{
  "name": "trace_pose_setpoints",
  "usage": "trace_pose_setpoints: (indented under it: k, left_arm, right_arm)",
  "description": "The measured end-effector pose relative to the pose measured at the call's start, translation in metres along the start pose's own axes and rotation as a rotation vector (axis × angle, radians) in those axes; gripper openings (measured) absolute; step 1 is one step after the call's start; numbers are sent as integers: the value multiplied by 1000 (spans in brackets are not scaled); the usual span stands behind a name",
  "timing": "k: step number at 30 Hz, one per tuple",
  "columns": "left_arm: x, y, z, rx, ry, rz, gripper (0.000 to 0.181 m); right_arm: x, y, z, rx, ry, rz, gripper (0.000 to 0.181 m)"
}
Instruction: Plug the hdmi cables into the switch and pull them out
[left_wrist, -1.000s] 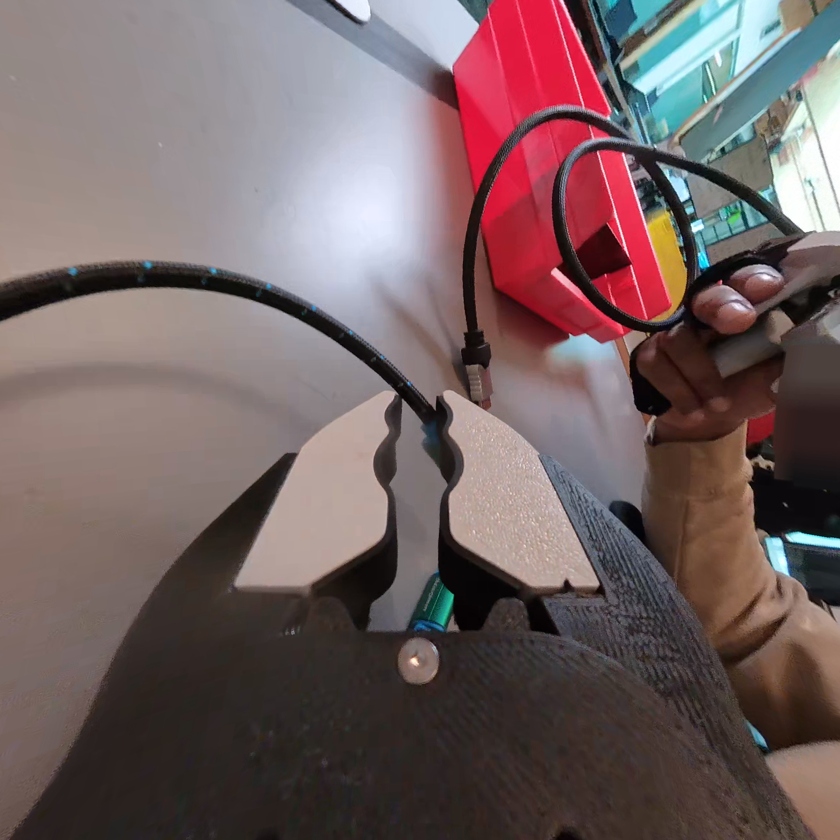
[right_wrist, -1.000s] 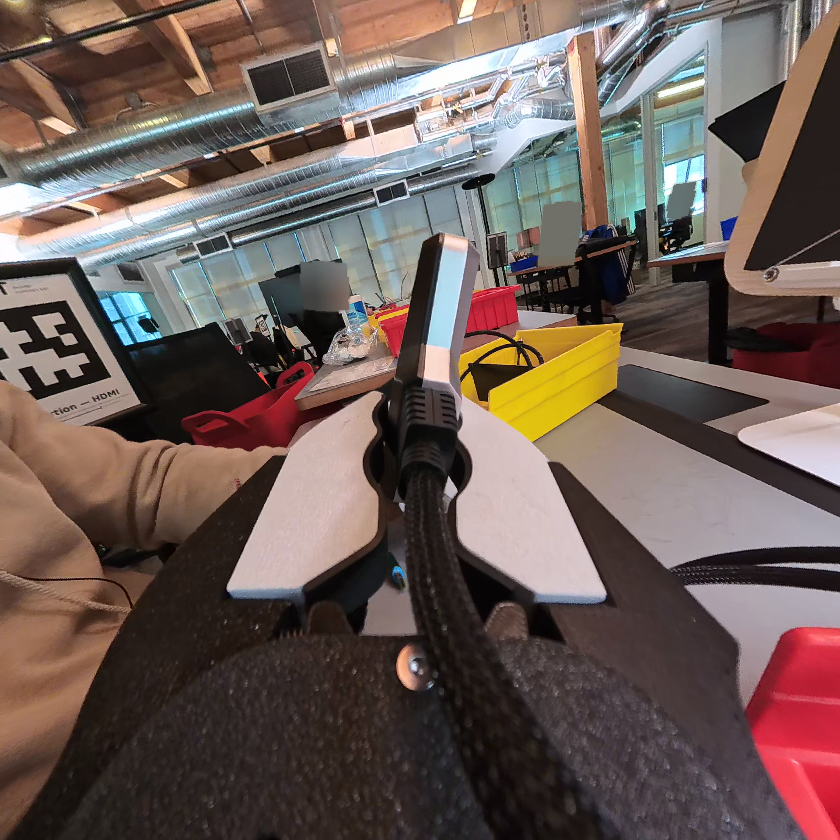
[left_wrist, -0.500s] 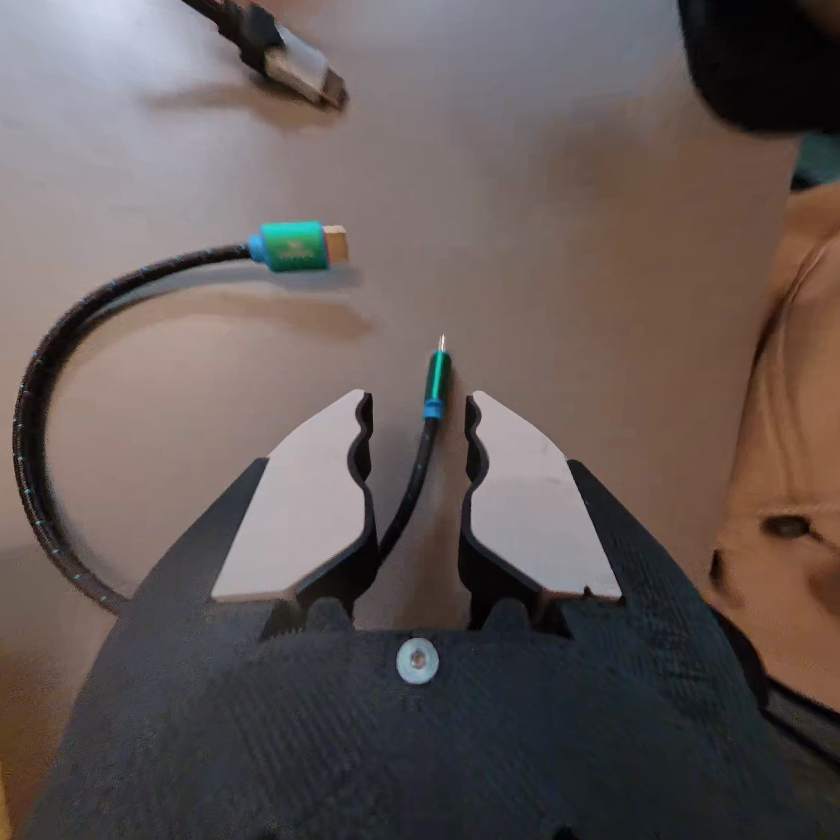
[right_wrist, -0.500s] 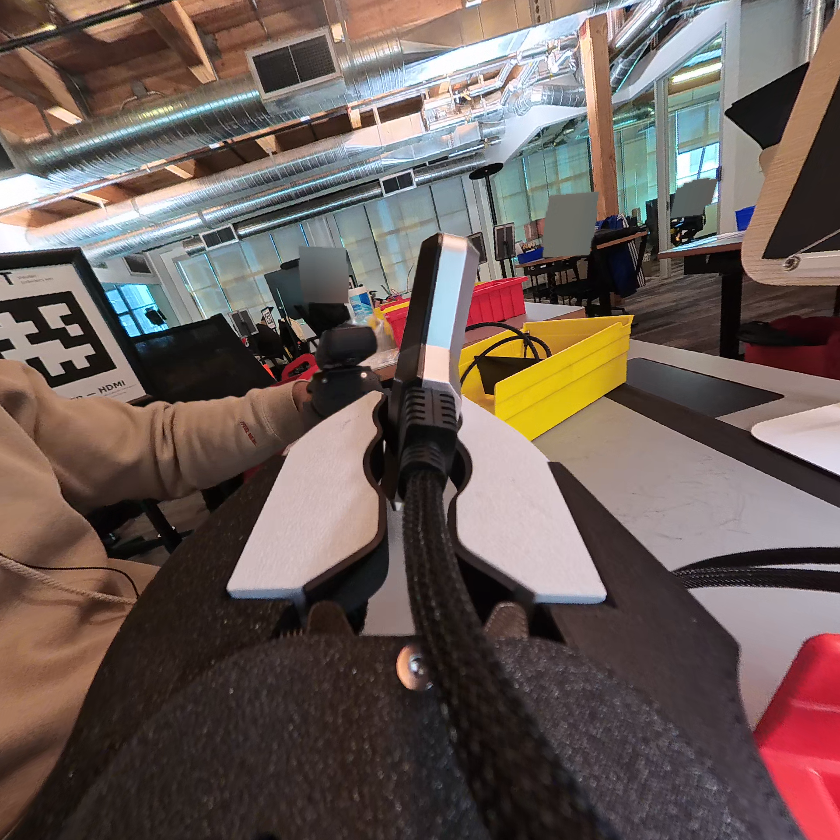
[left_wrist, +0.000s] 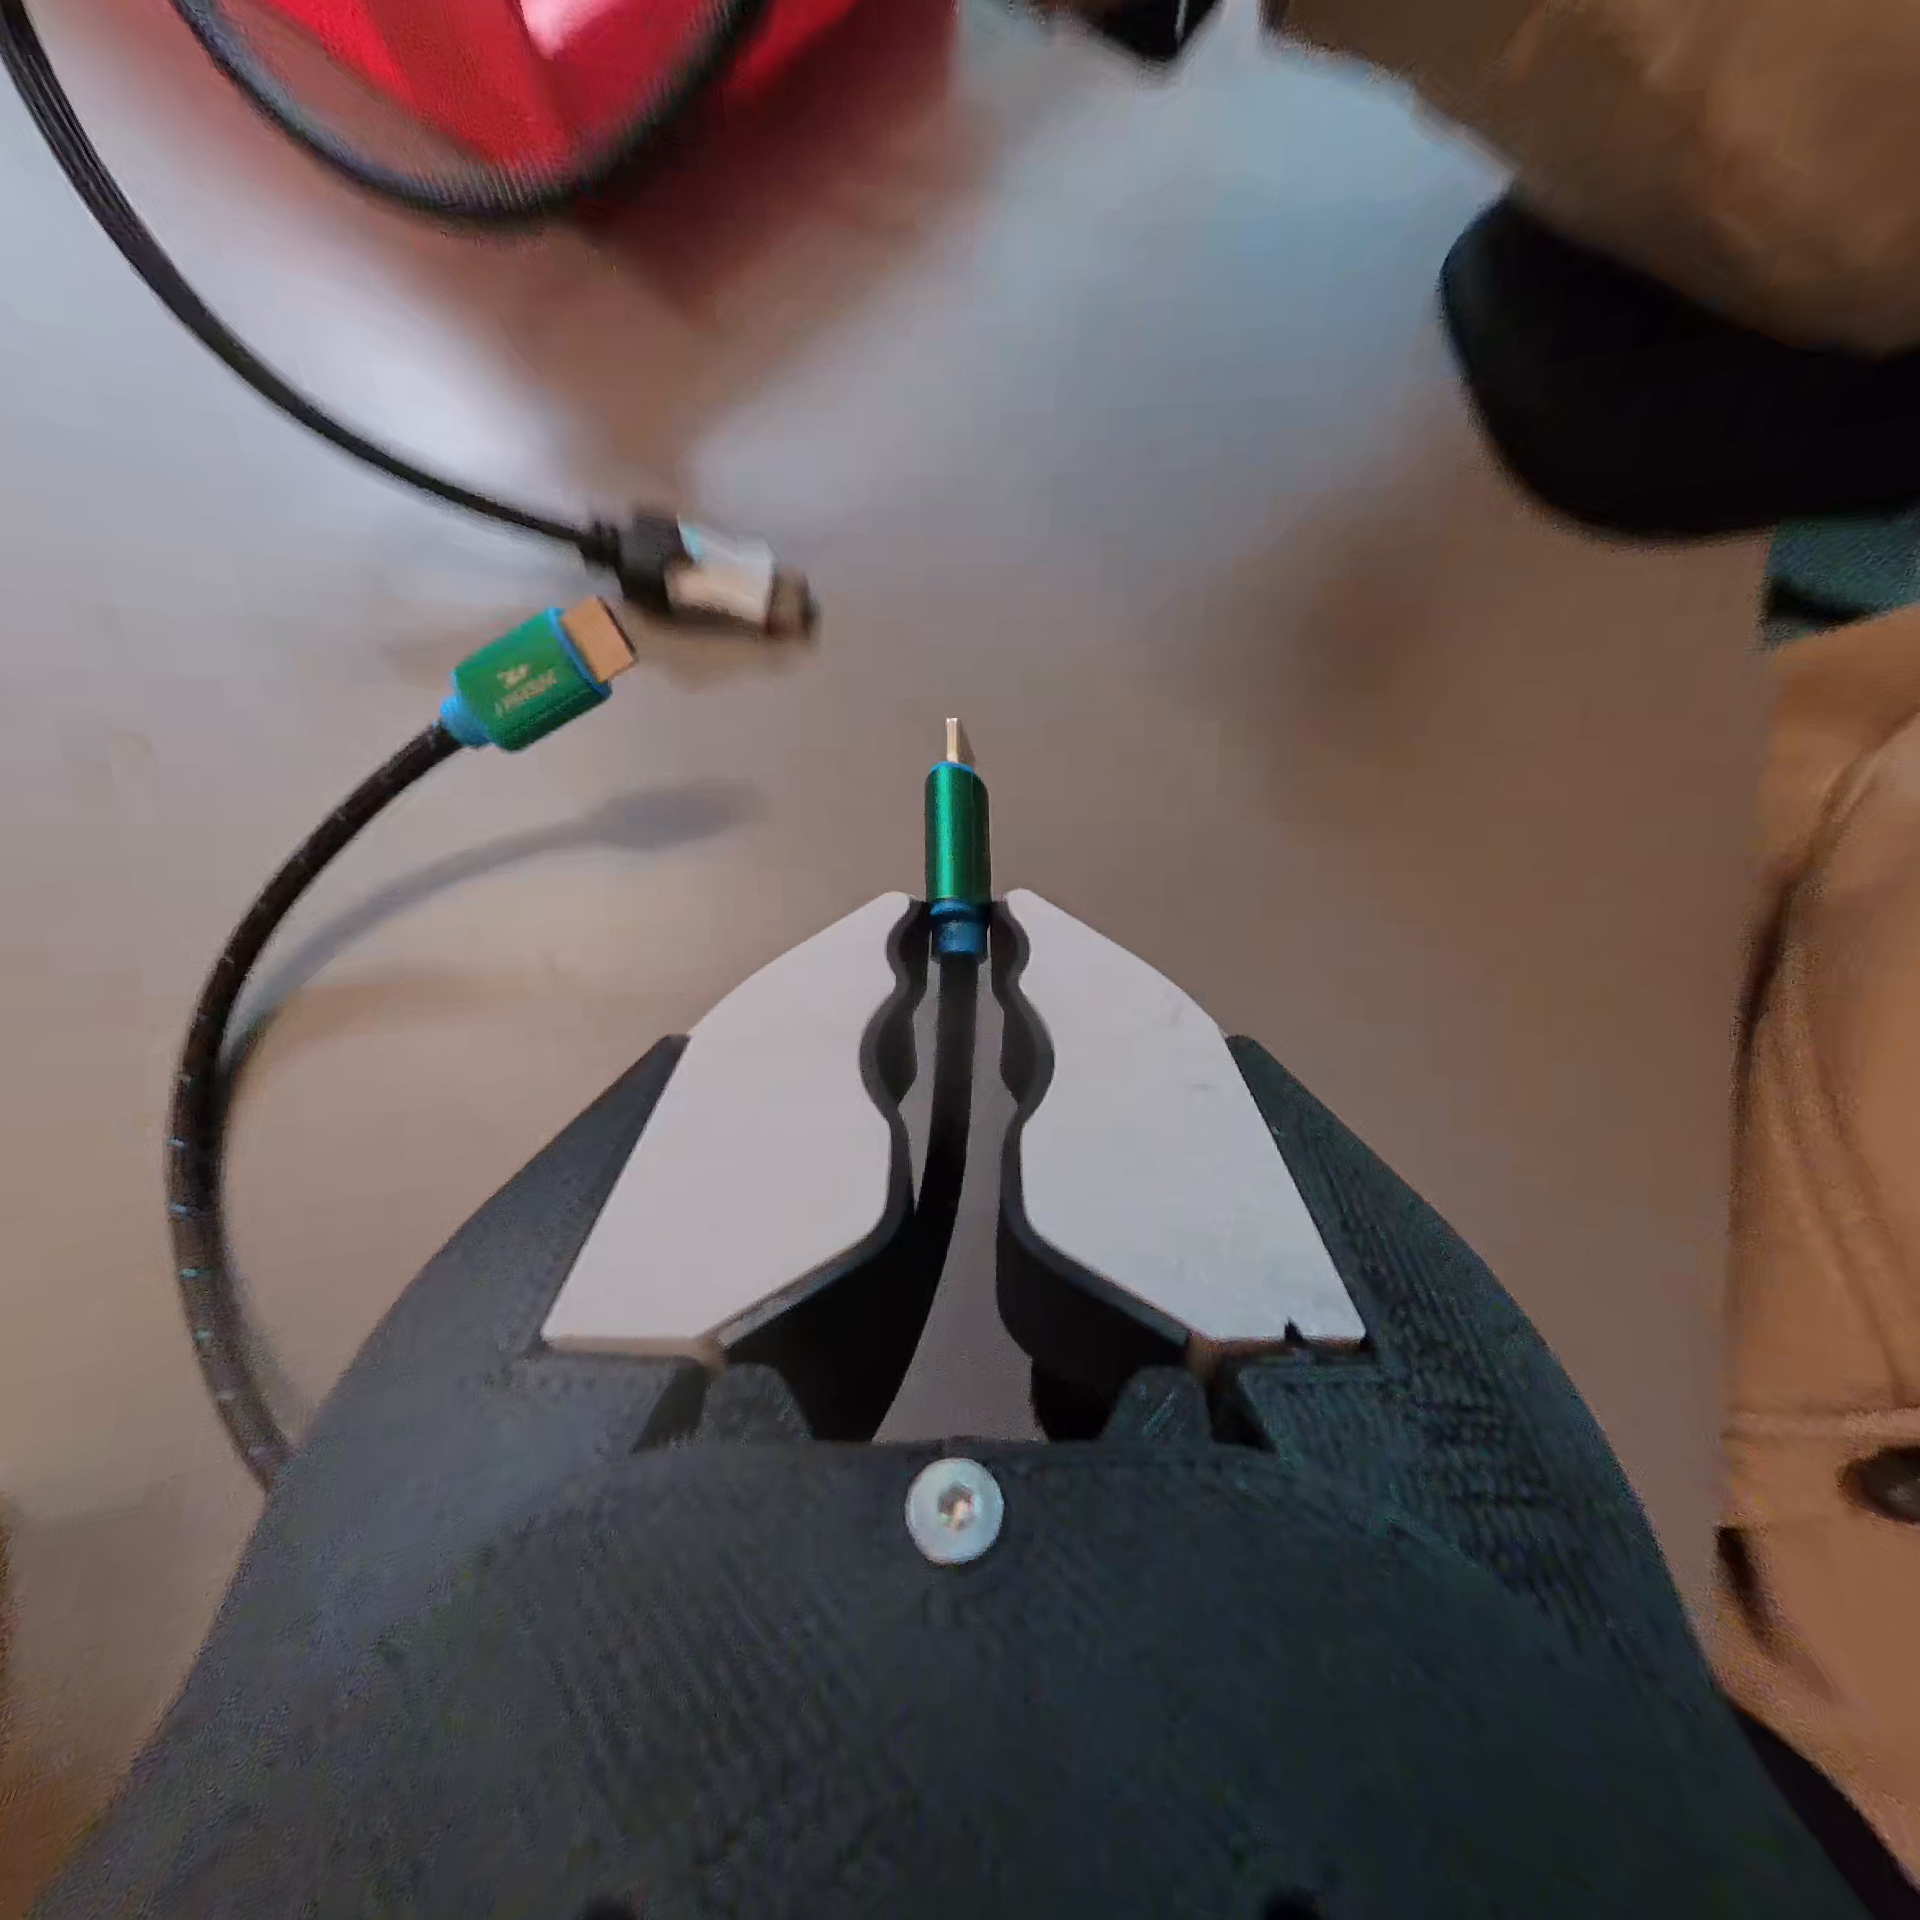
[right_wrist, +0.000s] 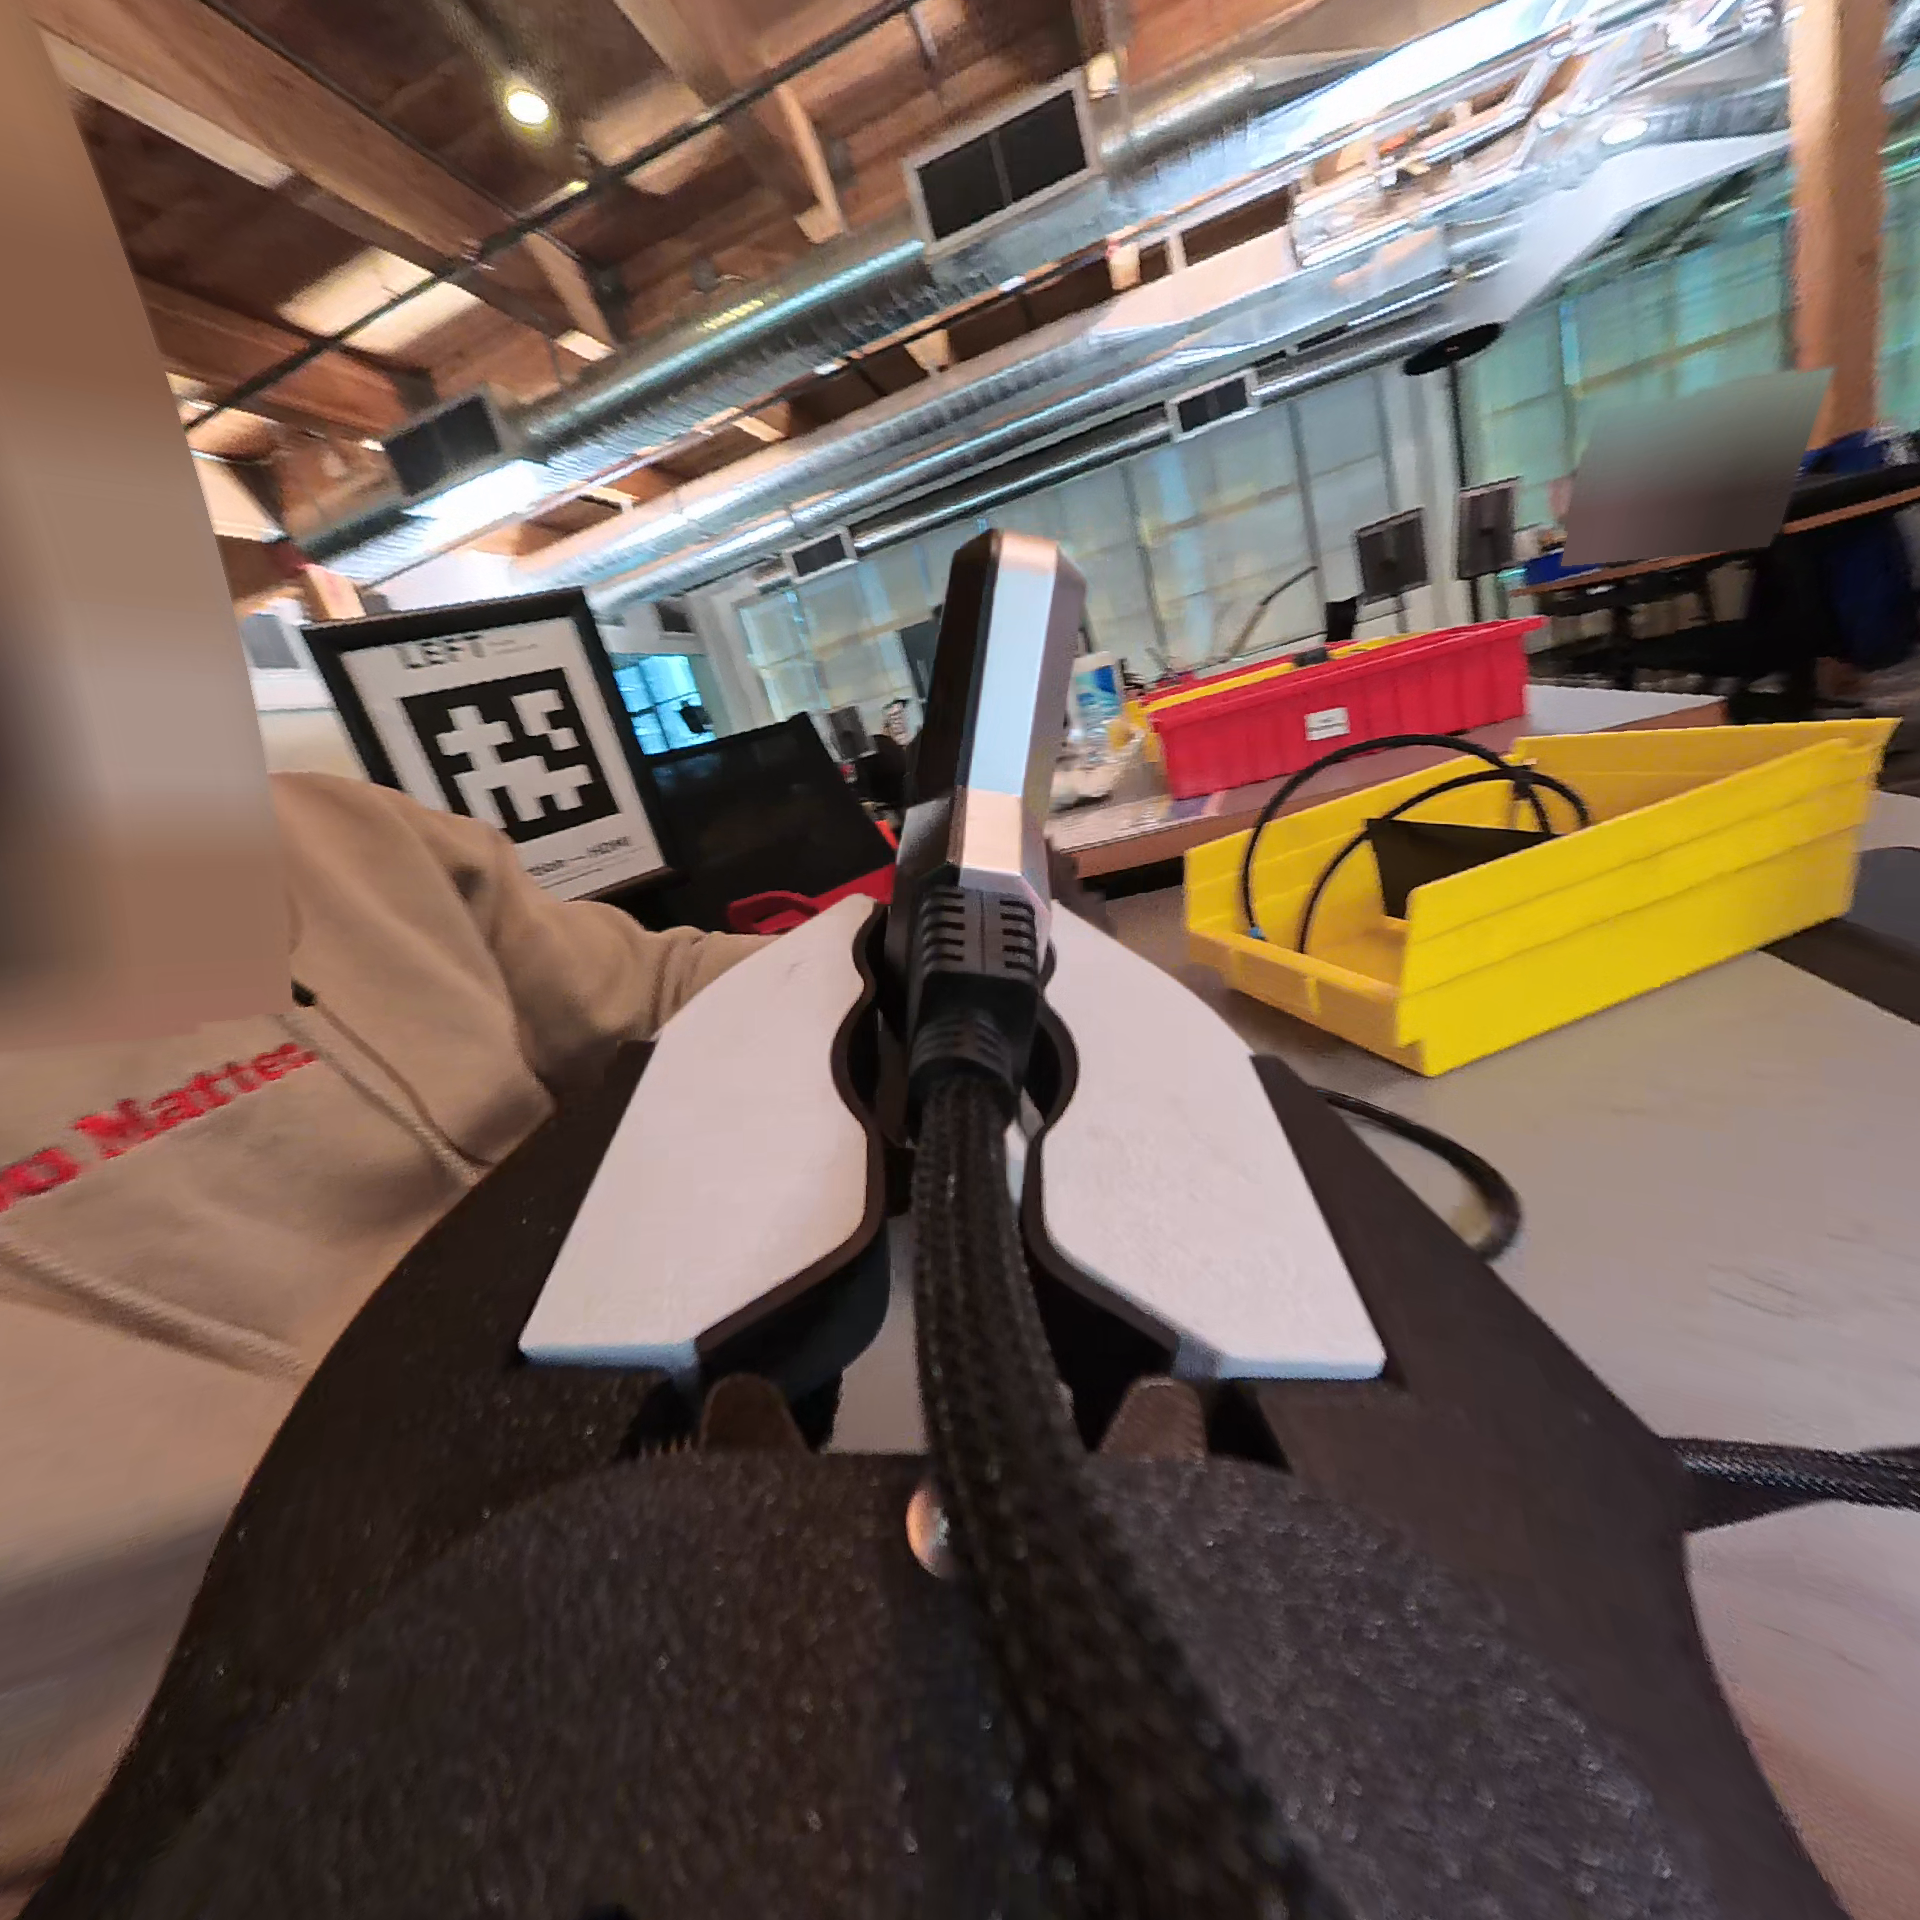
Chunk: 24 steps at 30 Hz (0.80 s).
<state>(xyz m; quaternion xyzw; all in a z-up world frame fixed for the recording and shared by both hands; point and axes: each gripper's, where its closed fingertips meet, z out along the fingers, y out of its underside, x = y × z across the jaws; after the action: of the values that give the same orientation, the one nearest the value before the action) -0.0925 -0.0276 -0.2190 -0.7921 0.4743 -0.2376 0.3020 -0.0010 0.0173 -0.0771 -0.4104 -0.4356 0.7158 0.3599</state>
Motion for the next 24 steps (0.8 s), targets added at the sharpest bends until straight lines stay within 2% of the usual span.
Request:
trace_pose_setpoints:
  k: [1, 6, 10, 16, 24]
  left_arm:
    - [1, -14, -5, 35, 20, -3, 12]
    - [14, -72, -28, 166, 159, -15, 12]
    - [12, -95, -32, 161, 203, -30, 12]
    - [4, -98, -28, 57, 189, -2, 12]
    - [4, -83, -22, 16, 205, 10, 12]
  right_arm:
    - [-4, 0, -1, -3, -26, 7, 23]
    - [-11, 3, -2, -31, -59, 6, 23]
    - [-4, 11, 2, -89, -1, -29, 23]
    - [9, 22, 4, -150, 91, -70, 23]
    - [15, 36, 7, -201, 95, -46, 23]
